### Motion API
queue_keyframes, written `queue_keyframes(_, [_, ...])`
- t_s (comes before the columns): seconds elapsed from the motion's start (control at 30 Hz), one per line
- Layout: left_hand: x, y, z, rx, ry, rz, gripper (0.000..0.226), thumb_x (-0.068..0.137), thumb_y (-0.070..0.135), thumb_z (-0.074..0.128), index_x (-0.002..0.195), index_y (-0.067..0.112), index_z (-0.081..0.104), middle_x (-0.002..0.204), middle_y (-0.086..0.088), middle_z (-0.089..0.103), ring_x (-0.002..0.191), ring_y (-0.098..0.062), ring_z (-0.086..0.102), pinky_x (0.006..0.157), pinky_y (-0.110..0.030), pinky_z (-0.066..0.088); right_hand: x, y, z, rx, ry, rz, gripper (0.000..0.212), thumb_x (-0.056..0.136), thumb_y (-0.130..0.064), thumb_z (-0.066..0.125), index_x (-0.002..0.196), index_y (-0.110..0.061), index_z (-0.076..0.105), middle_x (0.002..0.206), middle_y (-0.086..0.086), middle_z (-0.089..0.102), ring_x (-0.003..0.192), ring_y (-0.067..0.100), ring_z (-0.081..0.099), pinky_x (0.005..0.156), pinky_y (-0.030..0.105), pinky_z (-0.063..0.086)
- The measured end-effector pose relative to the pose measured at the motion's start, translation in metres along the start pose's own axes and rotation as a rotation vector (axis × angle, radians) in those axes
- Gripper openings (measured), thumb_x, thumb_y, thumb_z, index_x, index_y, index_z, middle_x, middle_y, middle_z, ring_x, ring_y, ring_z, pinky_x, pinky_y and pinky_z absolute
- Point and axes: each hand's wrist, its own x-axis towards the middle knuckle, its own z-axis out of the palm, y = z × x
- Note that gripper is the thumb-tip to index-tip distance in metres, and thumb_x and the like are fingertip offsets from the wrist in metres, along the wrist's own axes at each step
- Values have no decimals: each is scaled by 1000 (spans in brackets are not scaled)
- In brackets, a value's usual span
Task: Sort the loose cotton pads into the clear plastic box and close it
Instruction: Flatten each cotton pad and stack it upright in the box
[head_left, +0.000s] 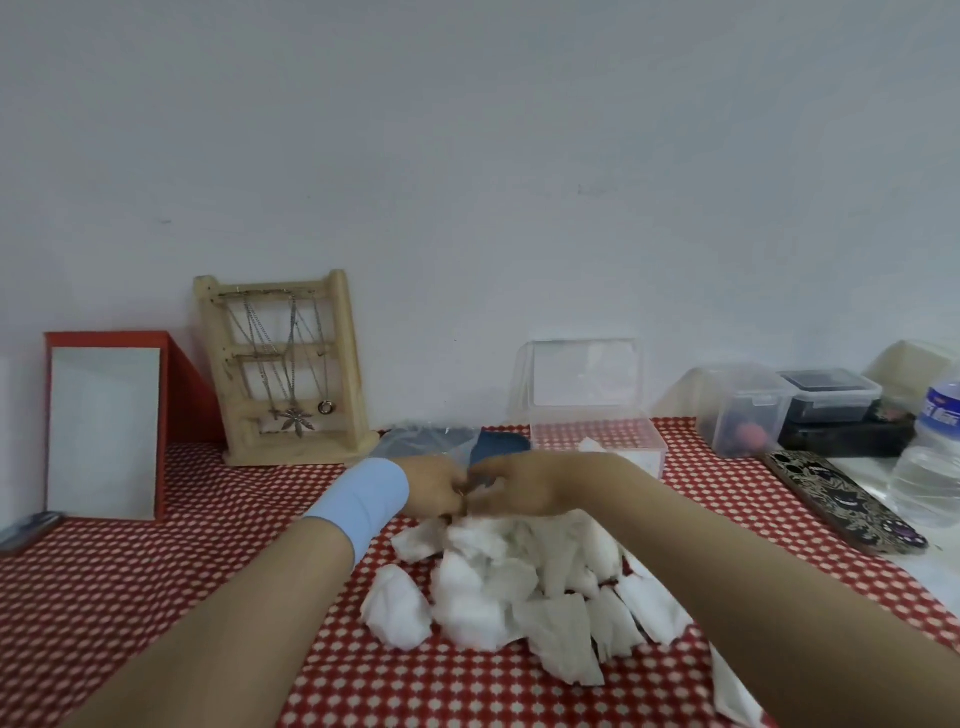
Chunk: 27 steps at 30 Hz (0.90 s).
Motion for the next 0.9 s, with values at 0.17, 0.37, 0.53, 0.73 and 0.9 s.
queue_keyframes(0.17, [-8,-1,4,55,-77,-77,56,99,53,46,152,35,39,160,9,34,145,-20,34,115,-37,26,2,6,9,-138,-94,141,62,98,-61,47,148,-24,49,151,-1,49,135,24,48,110,40,41])
queue_keyframes(0.37, [5,13,-1,52,-59,-138,46,105,39,37,139,15,55,147,-6,53,125,-22,52,101,-32,36,1,10,-1,-5,49,190,60,101,-61,37,133,-17,61,137,6,59,120,25,55,97,34,41])
queue_keyframes(0.53, [14,5,-5,108,-116,-221,58,103,49,36,153,18,38,159,-7,37,143,-26,37,112,-36,29,14,-6,1,-2,36,186,45,107,-50,33,119,-15,59,103,4,53,91,21,54,78,30,40])
queue_keyframes(0.73, [30,-21,1,178,-124,-148,57,104,48,26,157,27,30,165,-6,27,149,-27,28,121,-43,21,32,3,3,74,113,188,41,108,-37,39,73,-18,47,69,-2,44,64,12,44,59,20,34])
queue_keyframes(0.9, [28,0,-17,84,164,-115,45,104,35,38,137,12,56,140,-10,58,123,-27,56,94,-32,43,9,18,-25,115,292,147,50,106,-45,37,69,-14,49,73,2,52,67,16,50,61,25,40])
